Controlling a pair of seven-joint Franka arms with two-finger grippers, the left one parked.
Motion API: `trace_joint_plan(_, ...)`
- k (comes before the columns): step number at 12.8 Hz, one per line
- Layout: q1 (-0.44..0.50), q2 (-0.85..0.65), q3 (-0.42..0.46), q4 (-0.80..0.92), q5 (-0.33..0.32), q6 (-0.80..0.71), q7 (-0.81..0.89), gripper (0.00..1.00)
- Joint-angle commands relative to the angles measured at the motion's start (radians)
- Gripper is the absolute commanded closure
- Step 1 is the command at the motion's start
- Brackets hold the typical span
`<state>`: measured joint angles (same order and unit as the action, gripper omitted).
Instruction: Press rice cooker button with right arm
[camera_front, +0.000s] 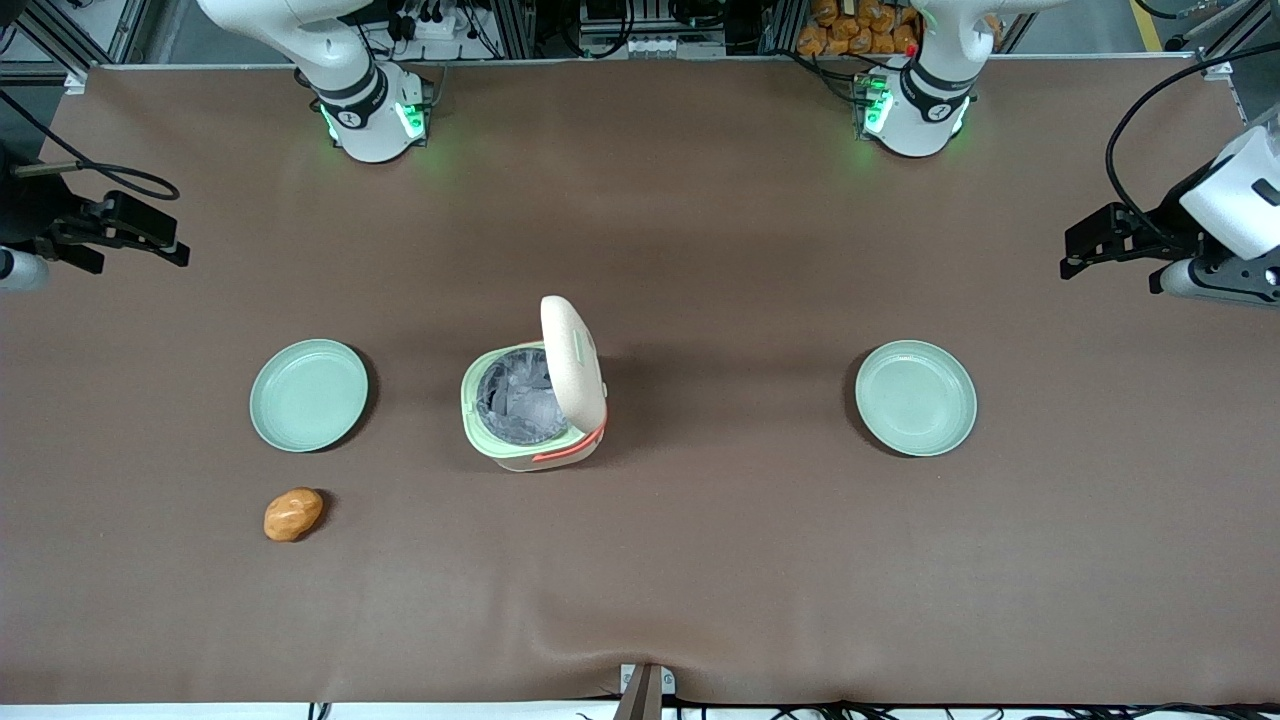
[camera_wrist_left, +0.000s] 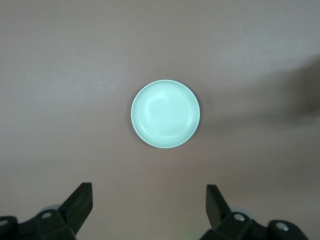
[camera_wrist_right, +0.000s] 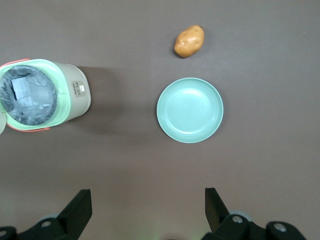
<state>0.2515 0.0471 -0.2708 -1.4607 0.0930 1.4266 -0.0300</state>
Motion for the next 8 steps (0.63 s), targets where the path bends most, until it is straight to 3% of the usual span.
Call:
trace_joint_plan(1, -0.038, -0.050, 0.016, -0.035, -0.038, -0.011, -0.013, 0.00)
trace_joint_plan(8, -0.052, -0.145, 0.016, -0.154, -0.096, -0.014, -0.021, 0.00)
